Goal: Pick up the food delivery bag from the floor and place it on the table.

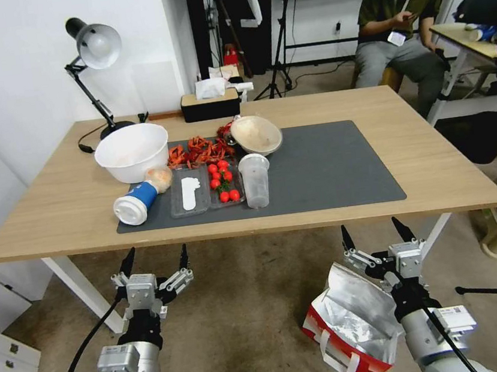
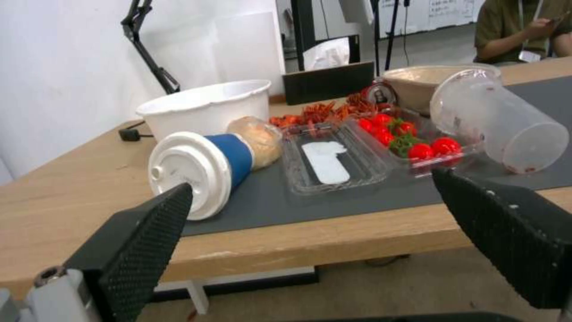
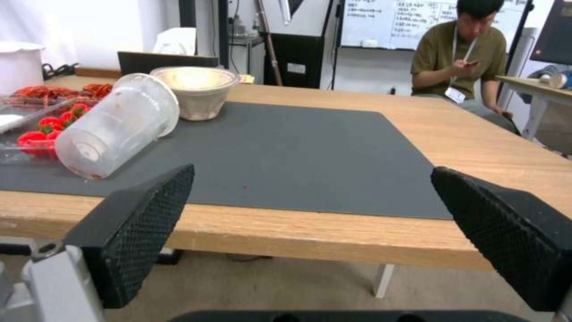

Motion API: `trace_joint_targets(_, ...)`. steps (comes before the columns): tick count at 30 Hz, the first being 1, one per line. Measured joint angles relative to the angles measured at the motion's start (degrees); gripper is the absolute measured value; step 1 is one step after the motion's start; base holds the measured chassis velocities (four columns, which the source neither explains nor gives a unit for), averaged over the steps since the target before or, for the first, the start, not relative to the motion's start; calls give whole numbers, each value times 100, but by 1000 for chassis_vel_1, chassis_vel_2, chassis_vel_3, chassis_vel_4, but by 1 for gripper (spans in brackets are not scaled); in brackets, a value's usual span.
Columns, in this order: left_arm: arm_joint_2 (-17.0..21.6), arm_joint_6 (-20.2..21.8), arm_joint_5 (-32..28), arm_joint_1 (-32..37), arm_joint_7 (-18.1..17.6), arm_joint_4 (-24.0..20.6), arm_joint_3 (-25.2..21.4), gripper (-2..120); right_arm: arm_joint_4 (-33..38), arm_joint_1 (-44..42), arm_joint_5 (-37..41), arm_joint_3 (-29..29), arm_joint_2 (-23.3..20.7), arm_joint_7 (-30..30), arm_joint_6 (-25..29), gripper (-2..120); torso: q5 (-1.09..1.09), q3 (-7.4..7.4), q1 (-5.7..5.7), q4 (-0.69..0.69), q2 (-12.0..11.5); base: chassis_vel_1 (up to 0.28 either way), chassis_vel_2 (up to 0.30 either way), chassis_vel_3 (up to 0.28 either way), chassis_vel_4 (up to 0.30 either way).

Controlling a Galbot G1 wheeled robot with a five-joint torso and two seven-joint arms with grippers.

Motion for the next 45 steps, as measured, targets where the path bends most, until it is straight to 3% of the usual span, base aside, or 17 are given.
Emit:
trace_joint_targets(26, 0, 3, -9, -2, -7, 0, 4, 100, 6, 5, 19, 17, 2, -35, -42, 100, 0, 0, 0, 0, 0, 0, 0, 0, 0)
trace_joint_targets(30, 64, 378, -402, -147, -380, -149, 268, 100, 285, 89, 349, 293, 80, -557, -644, 100, 0, 0, 0, 1, 0, 0, 0, 0, 0)
trace_joint_targets(32, 146, 868, -902, -325, -860, -350, 608, 100, 494, 153, 593, 495, 138, -936, -1088, 100, -1, 0, 0, 0, 0, 0, 0, 0, 0)
trace_joint_targets(33, 146, 868, -902, -325, -860, -350, 608, 100, 494, 153, 593, 495, 138, -936, -1088, 100, -1, 0, 0, 0, 0, 0, 0, 0, 0)
trace_joint_targets(35, 226, 1392, -1430, -478, -1314, -574, 952, 100, 552, 134, 729, 562, 158, -992, -1255, 100, 0, 0, 0, -4, 0, 0, 0, 0, 0)
trace_joint_targets(38, 234, 1550, -1558, -458, -1369, -640, 1016, 100, 552, 128, 741, 563, 165, -989, -1263, 100, 1, 0, 0, 1, 0, 0, 0, 0, 0)
trace_joint_targets(45, 255, 1494, -1582, -426, -1461, -642, 1032, 100, 552, 119, 742, 567, 176, -948, -1265, 100, 0, 0, 0, 0, 0, 0, 0, 0, 0)
